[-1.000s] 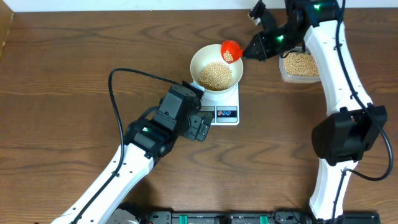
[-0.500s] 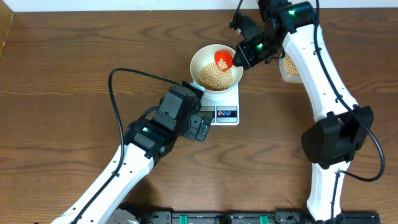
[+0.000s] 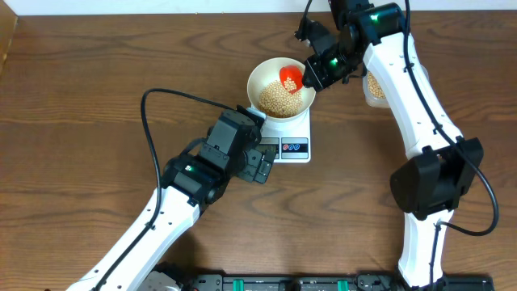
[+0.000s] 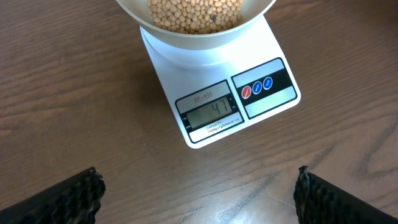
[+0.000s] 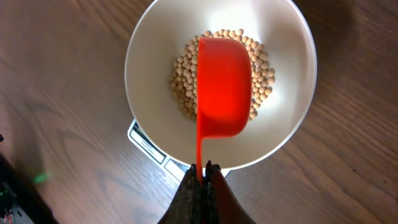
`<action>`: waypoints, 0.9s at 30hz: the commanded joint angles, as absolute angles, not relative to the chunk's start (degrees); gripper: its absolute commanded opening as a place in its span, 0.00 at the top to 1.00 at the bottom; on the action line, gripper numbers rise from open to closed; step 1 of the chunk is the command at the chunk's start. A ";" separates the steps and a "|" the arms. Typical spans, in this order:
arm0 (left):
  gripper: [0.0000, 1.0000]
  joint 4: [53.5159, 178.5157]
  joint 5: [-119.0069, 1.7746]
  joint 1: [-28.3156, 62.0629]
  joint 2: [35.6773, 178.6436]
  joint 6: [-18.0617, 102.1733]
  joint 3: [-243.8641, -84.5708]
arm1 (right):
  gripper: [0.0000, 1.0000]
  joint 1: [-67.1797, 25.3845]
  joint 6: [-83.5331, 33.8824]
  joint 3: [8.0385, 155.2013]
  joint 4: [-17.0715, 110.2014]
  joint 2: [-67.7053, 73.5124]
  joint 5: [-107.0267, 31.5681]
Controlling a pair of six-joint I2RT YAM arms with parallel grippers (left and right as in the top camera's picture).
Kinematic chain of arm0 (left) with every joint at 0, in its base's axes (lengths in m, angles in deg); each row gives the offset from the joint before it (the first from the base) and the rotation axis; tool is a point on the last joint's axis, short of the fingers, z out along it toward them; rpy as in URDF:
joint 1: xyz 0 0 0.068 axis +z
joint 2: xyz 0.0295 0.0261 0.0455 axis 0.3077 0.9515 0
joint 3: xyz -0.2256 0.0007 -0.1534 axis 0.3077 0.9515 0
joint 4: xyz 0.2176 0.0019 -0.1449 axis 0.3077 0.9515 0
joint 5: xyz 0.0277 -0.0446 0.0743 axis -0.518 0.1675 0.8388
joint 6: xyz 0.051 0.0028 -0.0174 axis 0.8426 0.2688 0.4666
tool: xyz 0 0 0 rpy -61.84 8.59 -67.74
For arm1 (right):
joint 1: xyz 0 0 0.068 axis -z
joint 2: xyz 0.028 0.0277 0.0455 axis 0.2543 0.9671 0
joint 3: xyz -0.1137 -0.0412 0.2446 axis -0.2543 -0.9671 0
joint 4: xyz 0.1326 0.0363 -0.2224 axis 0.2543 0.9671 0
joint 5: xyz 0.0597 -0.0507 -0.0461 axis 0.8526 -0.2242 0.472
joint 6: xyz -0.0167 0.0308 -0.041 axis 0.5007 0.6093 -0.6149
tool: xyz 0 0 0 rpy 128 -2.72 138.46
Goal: Scoop item into bowl and weigh 50g on scale
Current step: 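Tip the scoop further and shake it over the bowl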
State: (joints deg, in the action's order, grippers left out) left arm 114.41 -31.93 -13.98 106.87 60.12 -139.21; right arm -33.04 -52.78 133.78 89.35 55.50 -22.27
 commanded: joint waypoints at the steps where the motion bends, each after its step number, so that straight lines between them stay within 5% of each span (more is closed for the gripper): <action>1: 0.00 114.39 -31.16 -13.65 106.78 60.01 -138.69 | 0.99 -33.37 -53.11 134.96 89.42 55.13 -22.29; 27: 0.00 114.39 -31.16 -13.65 106.78 60.01 -138.71 | 0.99 -37.13 -53.96 134.96 88.30 55.13 -30.24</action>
State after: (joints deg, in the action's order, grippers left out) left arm 114.41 -31.91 -13.98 106.87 60.12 -139.21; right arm -36.75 -53.20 133.78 88.63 55.50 -28.80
